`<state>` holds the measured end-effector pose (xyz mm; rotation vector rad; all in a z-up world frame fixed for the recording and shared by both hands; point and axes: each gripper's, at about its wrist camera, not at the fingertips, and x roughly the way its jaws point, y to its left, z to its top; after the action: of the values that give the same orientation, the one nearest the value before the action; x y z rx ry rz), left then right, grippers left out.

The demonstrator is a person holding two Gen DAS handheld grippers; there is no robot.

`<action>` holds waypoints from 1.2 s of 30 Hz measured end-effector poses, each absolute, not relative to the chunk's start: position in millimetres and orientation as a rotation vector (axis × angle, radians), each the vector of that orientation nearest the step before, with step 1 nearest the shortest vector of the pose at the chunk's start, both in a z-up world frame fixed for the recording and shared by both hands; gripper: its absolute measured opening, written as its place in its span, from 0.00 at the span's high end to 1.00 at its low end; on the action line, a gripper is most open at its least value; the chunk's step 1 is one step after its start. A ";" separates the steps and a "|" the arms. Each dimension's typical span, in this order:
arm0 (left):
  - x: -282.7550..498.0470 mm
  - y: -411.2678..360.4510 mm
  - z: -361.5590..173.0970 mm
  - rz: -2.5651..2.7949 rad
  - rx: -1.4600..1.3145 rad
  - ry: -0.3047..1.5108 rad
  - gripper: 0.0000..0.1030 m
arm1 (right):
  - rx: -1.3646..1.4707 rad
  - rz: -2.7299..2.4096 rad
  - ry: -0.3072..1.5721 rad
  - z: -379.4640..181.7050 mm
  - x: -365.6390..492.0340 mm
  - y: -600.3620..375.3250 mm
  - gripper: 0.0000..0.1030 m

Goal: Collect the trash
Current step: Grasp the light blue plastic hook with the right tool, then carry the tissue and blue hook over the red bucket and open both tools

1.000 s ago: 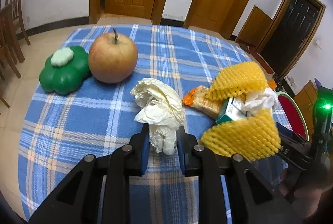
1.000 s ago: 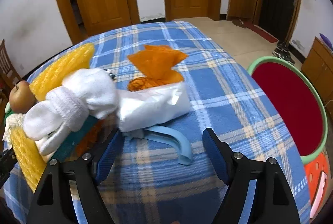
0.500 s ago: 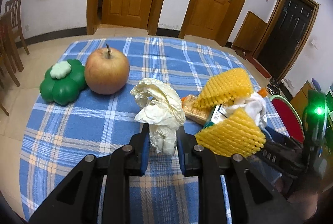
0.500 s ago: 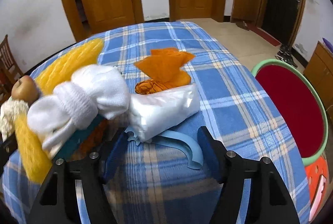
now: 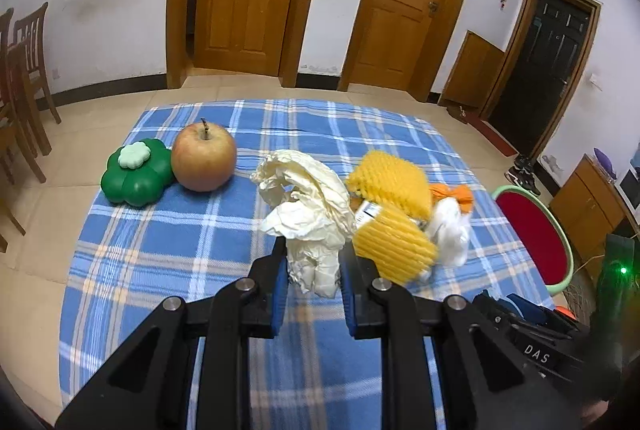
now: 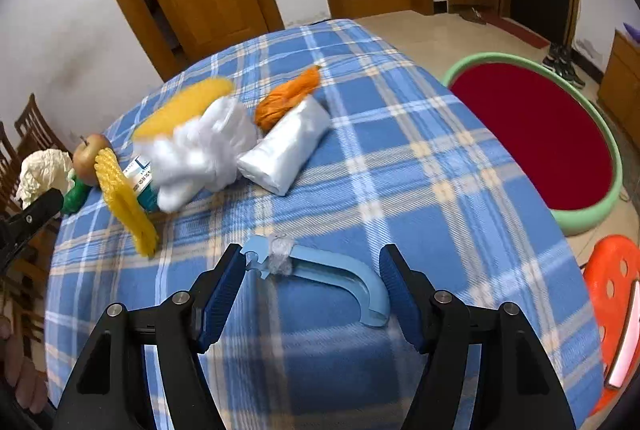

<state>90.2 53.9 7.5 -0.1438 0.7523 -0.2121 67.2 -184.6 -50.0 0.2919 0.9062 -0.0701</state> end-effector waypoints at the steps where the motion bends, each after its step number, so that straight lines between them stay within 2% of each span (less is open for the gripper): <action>1: 87.6 52.4 8.3 -0.213 -0.147 0.754 0.79 | 0.293 -0.069 0.898 -47.4 64.1 -186.8 0.32; 11: 70.8 28.1 13.0 -0.249 -0.161 0.777 0.79 | 0.343 -0.039 0.797 -21.8 35.7 -216.7 0.31; 22: 73.7 -33.1 28.8 -0.349 -0.088 0.782 0.79 | 0.401 -0.103 0.684 6.6 18.5 -270.0 0.31; 36: 100.7 -133.5 14.2 -0.467 0.023 0.876 0.79 | 0.545 -0.222 0.666 -12.7 30.2 -363.5 0.31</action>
<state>100.7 -133.5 14.2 0.0232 0.8755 -0.4674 30.2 -363.5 -12.7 0.5453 0.6662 -0.2216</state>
